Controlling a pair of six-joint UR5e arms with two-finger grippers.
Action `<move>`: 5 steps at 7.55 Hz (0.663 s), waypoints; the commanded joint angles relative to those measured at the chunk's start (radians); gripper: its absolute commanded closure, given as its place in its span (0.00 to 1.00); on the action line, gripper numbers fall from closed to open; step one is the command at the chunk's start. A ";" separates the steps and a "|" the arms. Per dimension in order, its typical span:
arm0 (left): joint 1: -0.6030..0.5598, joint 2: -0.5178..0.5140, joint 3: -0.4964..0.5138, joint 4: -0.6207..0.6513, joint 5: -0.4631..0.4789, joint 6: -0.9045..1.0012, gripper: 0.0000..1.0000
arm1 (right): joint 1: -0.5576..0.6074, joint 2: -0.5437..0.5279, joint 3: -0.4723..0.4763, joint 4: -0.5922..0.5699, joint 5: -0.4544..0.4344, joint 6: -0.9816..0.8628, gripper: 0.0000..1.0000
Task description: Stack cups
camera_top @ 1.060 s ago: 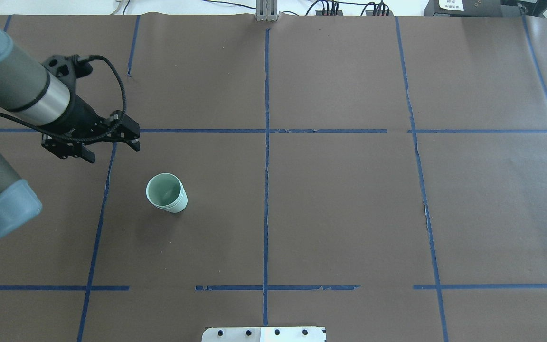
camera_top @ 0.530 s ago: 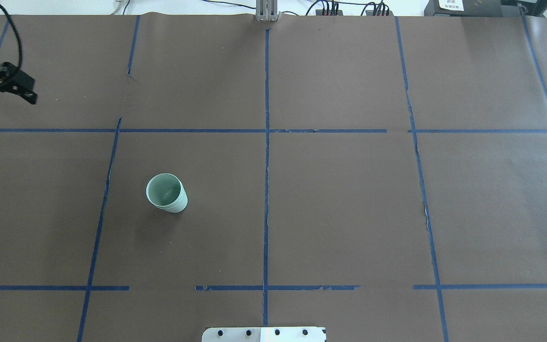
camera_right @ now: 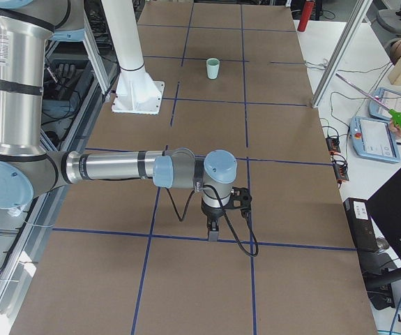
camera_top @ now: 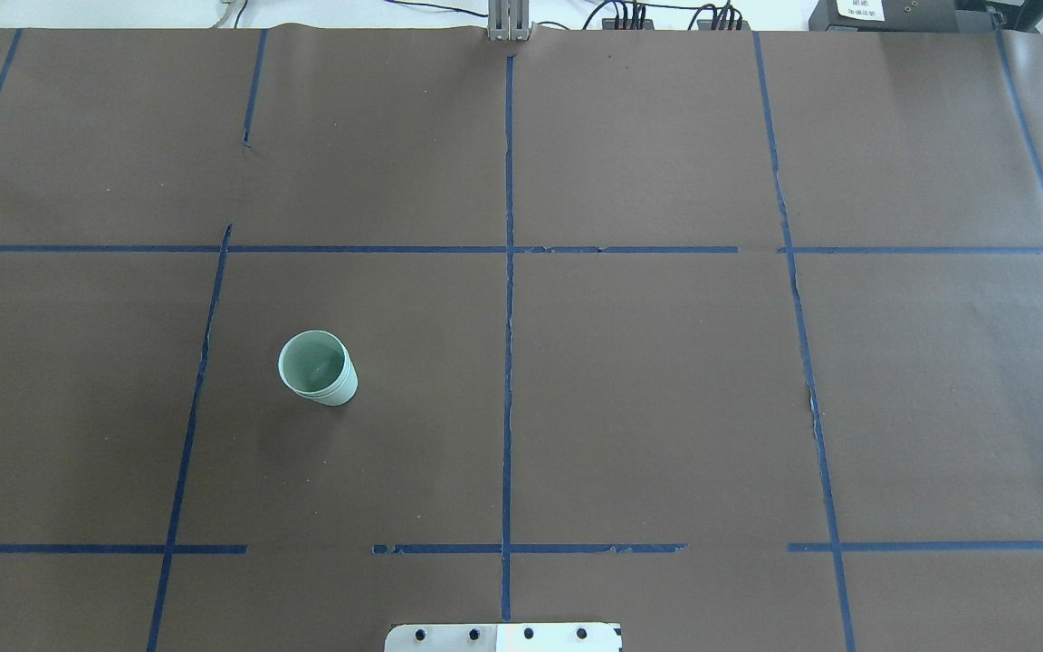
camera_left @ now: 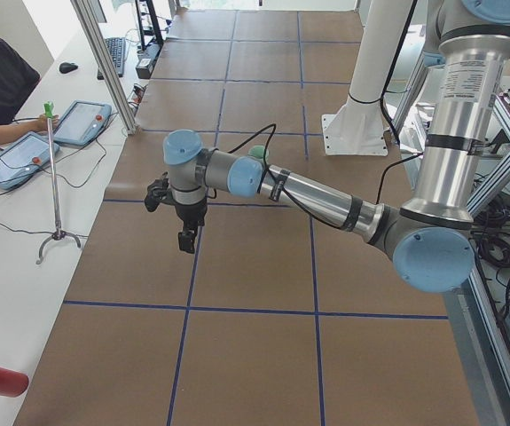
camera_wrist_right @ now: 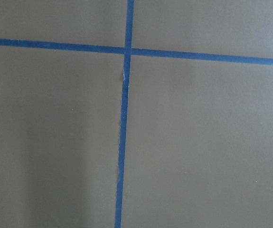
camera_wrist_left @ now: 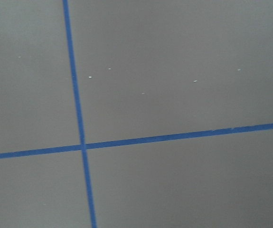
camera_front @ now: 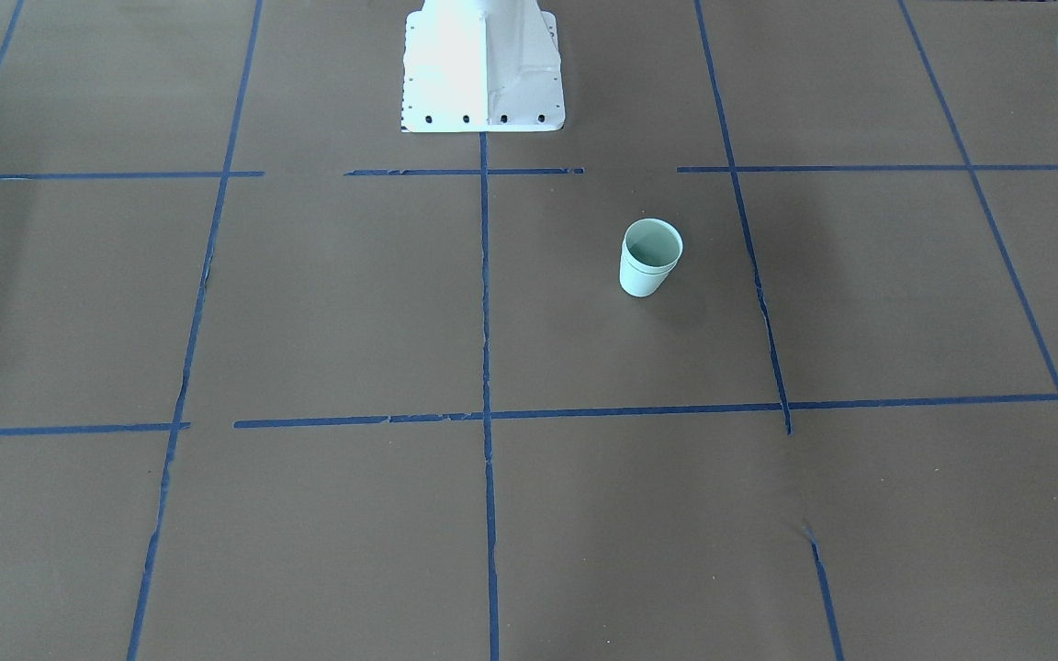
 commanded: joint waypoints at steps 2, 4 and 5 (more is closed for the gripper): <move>-0.051 0.131 0.097 -0.209 -0.047 0.054 0.00 | 0.000 0.000 0.002 0.001 0.000 0.000 0.00; -0.056 0.163 0.102 -0.198 -0.056 0.053 0.00 | 0.000 0.000 0.002 0.001 0.000 0.000 0.00; -0.056 0.174 0.106 -0.192 -0.056 0.049 0.00 | 0.000 0.000 0.000 0.001 0.000 0.000 0.00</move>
